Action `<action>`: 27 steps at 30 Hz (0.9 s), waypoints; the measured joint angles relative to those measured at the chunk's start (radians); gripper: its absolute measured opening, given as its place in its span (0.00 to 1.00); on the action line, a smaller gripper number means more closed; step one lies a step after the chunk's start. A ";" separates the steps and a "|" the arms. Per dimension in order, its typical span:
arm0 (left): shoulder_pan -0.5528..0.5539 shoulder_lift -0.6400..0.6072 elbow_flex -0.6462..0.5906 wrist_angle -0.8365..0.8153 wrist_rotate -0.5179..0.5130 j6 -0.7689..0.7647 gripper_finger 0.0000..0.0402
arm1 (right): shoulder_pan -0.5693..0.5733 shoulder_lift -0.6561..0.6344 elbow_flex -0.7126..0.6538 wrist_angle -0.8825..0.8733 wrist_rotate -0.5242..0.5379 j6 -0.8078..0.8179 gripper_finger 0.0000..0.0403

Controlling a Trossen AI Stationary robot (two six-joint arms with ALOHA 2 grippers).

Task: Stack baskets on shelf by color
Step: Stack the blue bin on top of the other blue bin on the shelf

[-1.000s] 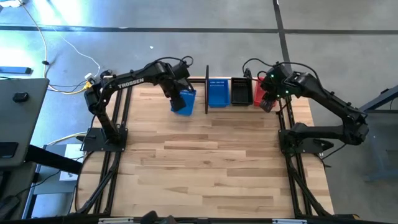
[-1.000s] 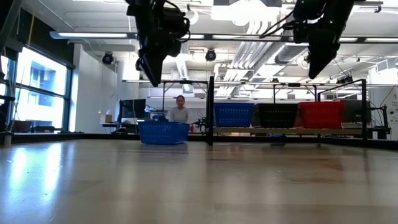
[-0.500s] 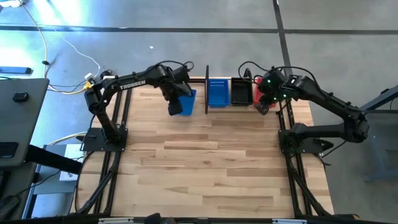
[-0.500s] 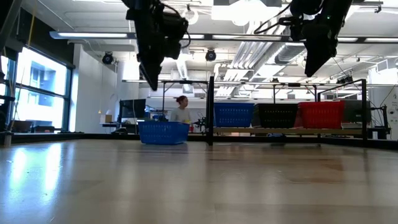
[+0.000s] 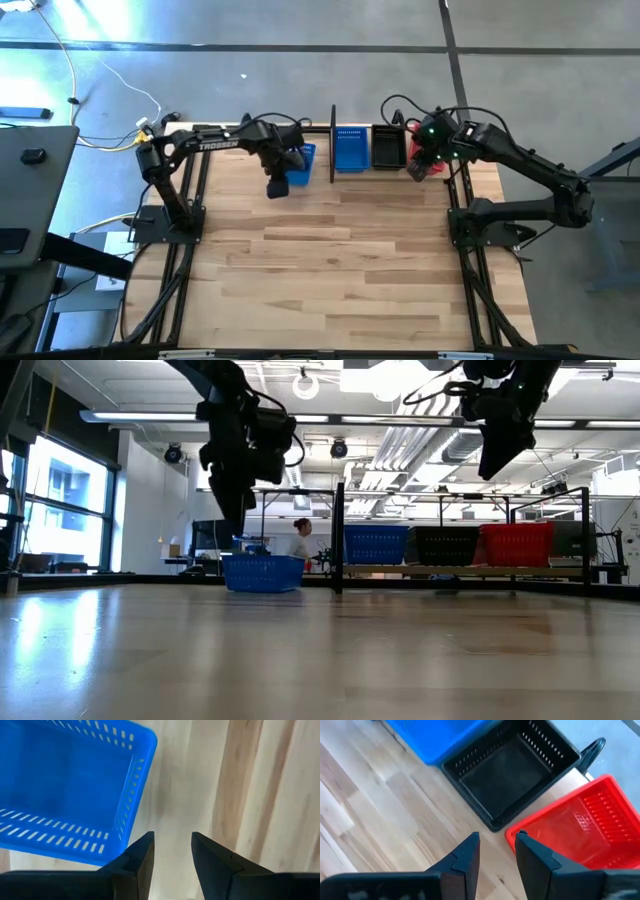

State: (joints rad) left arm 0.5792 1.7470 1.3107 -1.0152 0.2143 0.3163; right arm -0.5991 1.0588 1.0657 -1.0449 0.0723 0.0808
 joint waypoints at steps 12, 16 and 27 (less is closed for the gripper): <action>-0.007 0.000 -0.041 0.111 -0.047 0.036 0.30 | 0.000 0.000 0.000 0.037 0.000 0.017 0.27; -0.012 0.000 -0.041 0.131 -0.072 0.093 0.30 | 0.000 0.000 0.000 0.038 0.003 0.029 0.27; -0.022 0.034 -0.041 0.152 -0.103 0.261 0.30 | 0.000 0.000 0.000 0.041 0.030 0.061 0.27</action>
State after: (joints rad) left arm 0.5572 1.7805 1.2701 -0.8627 0.1114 0.5768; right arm -0.5991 1.0588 1.0653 -1.0039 0.1022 0.1420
